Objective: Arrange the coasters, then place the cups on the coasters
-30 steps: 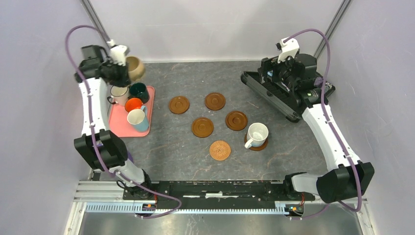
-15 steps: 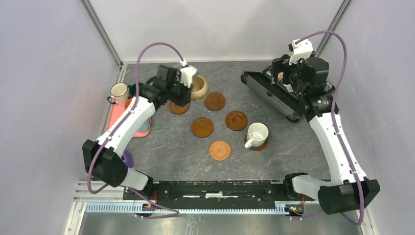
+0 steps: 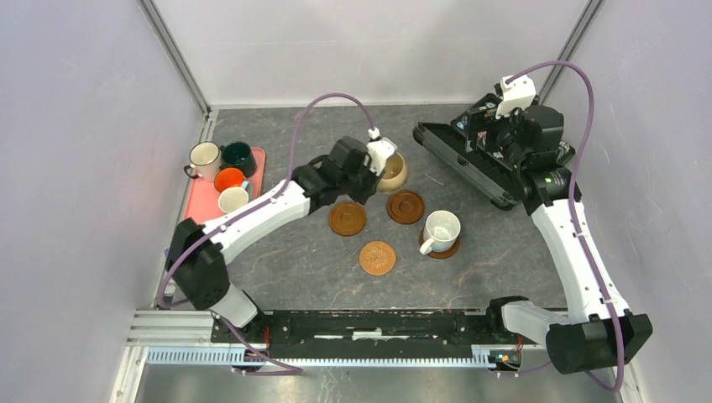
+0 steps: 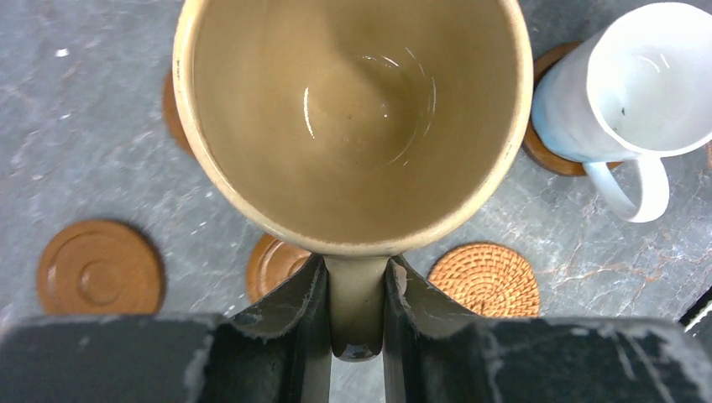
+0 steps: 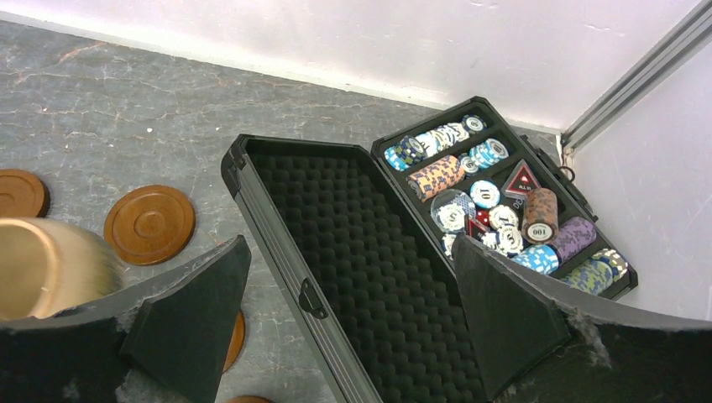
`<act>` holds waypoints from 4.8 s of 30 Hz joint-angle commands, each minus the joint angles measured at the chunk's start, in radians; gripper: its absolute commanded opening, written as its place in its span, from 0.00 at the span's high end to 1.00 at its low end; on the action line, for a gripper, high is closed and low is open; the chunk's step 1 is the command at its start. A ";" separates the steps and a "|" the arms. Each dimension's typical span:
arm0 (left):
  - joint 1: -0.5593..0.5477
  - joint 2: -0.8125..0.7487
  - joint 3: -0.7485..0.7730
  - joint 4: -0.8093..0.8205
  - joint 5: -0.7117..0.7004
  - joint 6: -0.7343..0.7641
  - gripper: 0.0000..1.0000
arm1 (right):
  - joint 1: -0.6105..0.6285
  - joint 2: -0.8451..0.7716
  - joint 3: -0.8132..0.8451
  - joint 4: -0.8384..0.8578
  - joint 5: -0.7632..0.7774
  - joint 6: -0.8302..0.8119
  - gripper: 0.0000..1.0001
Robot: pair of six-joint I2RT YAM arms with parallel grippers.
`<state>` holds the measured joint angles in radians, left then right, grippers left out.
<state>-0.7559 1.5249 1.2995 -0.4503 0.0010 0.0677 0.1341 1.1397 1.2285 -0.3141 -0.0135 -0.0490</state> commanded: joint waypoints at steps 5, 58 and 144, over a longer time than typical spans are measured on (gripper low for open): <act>-0.086 0.145 0.075 0.216 0.004 -0.046 0.98 | -0.015 -0.029 0.000 0.020 -0.017 0.000 0.02; -0.126 0.355 0.025 0.325 -0.033 -0.094 0.98 | -0.030 -0.024 -0.018 0.022 -0.028 0.007 0.02; 1.240 0.627 0.907 -0.951 0.186 1.264 0.13 | -0.024 0.244 0.154 0.011 -0.401 0.001 0.02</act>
<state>0.4759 2.1349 2.1971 -1.4689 0.1665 1.2118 0.1066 1.3769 1.3243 -0.3134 -0.4103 -0.0483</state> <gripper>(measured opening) 0.876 0.980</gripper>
